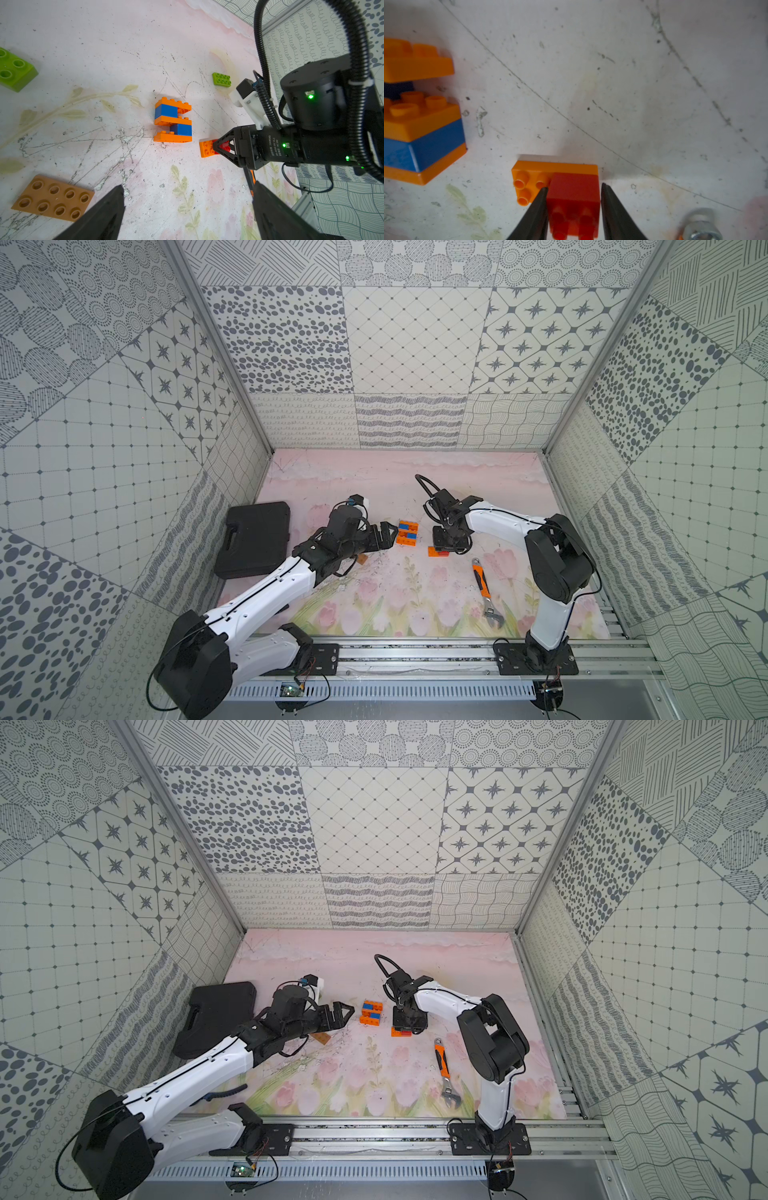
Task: Assemble the number 5 with lego
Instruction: Assemble the lego brick with the lego brick, then pick up the lego brick from the center of the board.
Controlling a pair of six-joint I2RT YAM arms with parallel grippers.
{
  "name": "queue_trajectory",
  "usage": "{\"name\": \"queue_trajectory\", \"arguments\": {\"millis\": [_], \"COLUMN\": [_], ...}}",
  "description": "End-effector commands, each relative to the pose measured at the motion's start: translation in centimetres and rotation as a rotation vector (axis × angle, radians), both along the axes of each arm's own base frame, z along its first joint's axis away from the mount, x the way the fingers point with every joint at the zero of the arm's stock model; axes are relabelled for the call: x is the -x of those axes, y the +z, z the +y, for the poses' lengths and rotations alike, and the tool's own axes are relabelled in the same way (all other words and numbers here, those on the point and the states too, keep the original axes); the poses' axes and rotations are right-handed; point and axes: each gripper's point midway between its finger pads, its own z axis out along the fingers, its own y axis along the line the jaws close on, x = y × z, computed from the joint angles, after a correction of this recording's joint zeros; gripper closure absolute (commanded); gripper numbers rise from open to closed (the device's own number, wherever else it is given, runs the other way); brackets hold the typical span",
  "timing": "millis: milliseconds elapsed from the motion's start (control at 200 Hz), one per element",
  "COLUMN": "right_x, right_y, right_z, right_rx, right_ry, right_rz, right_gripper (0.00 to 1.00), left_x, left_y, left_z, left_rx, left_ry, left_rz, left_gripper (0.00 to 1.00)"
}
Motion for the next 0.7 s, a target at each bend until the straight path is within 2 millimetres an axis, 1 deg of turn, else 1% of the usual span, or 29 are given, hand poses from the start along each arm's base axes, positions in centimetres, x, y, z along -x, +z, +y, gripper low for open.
{"name": "queue_trajectory", "arguments": {"millis": [0, 150, 205, 300, 375, 430, 480, 545, 590, 625, 695], "right_x": [0.2, -0.4, -0.8, -1.7, -2.8, -3.9, -5.0, -6.3, -7.4, -8.1, -9.5], "right_y": [0.8, 3.6, 4.8, 6.5, 7.7, 8.3, 8.6, 8.7, 8.5, 8.4, 7.5], "right_z": [0.3, 0.6, 0.3, -0.5, -1.8, -2.9, -3.9, -4.8, -5.6, -5.8, -6.3], "right_rx": [-0.020, -0.057, -0.057, -0.059, -0.049, -0.032, -0.034, -0.074, -0.092, -0.111, -0.111], "right_ry": [0.016, 0.018, 0.012, -0.009, -0.038, -0.053, -0.069, -0.082, -0.102, -0.101, -0.089], "right_rz": [0.005, -0.062, -0.101, -0.183, -0.252, -0.314, -0.359, -0.361, -0.341, -0.319, -0.275], "right_gripper": [0.50, 0.42, 0.39, 0.38, 0.38, 0.33, 0.30, 0.24, 0.19, 0.16, 0.10], "left_x": [-0.1, -0.3, -0.3, -0.3, -0.4, -0.3, -0.2, -0.1, 0.0, 0.0, 0.1], "left_y": [0.7, 0.8, 0.8, 0.8, 0.8, 0.7, 0.5, 0.3, 0.1, 0.1, -0.3], "left_z": [-0.2, -0.3, -0.3, -0.4, -0.4, -0.4, -0.5, -0.7, -1.0, -1.3, -1.8], "left_rx": [-0.018, -0.020, -0.022, -0.023, -0.025, -0.026, -0.024, -0.025, -0.033, -0.039, -0.065], "left_ry": [-0.020, -0.023, -0.023, -0.025, -0.027, -0.029, -0.034, -0.039, -0.050, -0.055, -0.066], "left_rz": [-0.023, -0.027, -0.027, -0.026, -0.024, -0.020, -0.012, -0.003, 0.002, 0.000, 0.006], "left_gripper": [0.01, 0.01, 0.01, 0.01, 0.01, 0.01, 0.01, 0.01, 0.01, 0.01, 0.01]}}
